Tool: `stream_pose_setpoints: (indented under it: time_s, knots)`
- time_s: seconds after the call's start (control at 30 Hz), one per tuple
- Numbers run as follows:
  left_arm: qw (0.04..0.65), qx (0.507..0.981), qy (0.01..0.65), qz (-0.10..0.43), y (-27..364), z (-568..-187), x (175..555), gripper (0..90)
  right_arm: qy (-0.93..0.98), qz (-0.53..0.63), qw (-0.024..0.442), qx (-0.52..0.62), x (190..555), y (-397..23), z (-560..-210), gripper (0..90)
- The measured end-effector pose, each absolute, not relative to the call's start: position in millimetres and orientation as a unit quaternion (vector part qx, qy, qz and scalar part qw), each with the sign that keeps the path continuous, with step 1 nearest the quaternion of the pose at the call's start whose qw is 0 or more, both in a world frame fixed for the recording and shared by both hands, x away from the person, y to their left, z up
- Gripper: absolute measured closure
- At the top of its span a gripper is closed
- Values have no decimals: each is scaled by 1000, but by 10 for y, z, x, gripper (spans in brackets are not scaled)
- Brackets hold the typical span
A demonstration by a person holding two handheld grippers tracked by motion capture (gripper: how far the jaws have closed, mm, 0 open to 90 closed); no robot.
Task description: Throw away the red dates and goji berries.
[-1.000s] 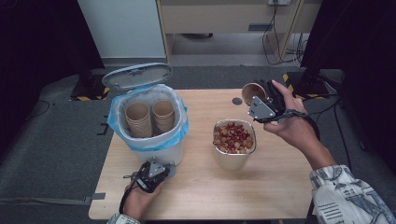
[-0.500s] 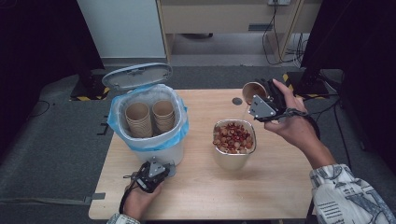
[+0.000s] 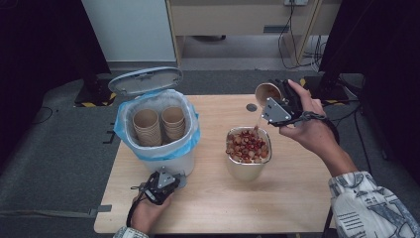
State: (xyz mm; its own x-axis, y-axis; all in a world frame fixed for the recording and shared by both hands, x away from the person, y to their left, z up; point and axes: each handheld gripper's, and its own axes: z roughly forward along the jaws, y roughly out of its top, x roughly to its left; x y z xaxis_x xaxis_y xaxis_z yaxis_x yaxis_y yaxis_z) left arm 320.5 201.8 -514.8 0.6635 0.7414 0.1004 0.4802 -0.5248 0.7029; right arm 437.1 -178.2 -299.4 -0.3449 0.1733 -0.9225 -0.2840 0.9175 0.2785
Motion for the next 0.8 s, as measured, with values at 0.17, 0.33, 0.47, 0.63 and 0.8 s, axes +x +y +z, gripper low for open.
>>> stream_pose_setpoints:
  time_s: [0.17,0.33,0.47,0.63,0.8]
  knots:
    - [328,851,358,199,2021,-5146,3205,899,793,183,579,-46,4375,-1761,-2963,274]
    - [329,851,358,199,2020,-5147,3207,899,788,159,592,-62,4364,-1739,-2949,274]
    - [329,851,358,199,2020,-5147,3207,899,786,147,596,-68,4362,-1731,-2955,274]
    - [329,851,358,199,2020,-5148,3207,899,783,133,602,-77,4363,-1714,-2971,274]
    - [329,851,358,199,2020,-5147,3207,900,776,106,615,-95,4362,-1677,-2989,274]
